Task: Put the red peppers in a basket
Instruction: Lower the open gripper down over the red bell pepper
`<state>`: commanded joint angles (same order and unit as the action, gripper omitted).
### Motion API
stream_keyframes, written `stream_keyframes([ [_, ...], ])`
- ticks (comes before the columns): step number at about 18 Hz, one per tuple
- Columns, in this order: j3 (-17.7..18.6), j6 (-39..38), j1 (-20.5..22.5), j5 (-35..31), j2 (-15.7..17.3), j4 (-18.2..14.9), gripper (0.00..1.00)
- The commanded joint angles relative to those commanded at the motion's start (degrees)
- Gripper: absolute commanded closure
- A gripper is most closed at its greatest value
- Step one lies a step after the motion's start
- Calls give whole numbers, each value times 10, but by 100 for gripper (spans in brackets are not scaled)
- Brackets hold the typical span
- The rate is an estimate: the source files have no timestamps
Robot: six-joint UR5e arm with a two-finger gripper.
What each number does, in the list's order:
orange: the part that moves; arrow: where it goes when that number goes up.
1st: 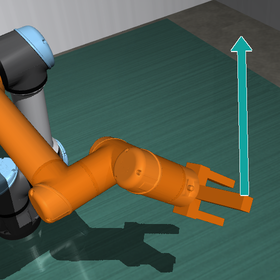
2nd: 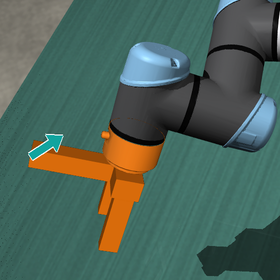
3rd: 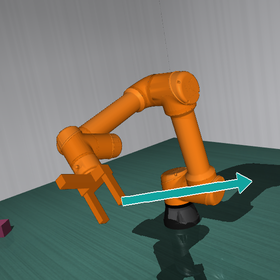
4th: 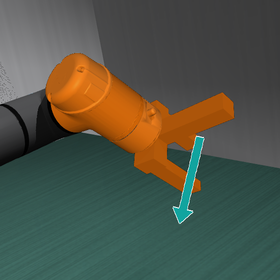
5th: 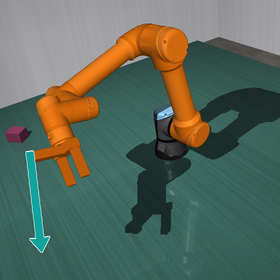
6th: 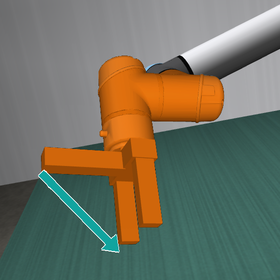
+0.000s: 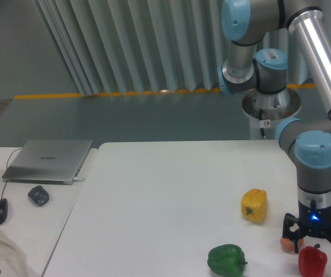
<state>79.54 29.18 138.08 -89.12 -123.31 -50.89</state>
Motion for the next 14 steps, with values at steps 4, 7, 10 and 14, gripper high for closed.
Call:
stream_keyframes([
  [4,0,-18,-1,-1,-4,0,0],
  [7,-1,-30,-2,-1,-5,0,0],
  [10,-2,-31,-4,-2,-11,0,0],
  [14,-3,-32,-4,-2,-13,0,0],
])
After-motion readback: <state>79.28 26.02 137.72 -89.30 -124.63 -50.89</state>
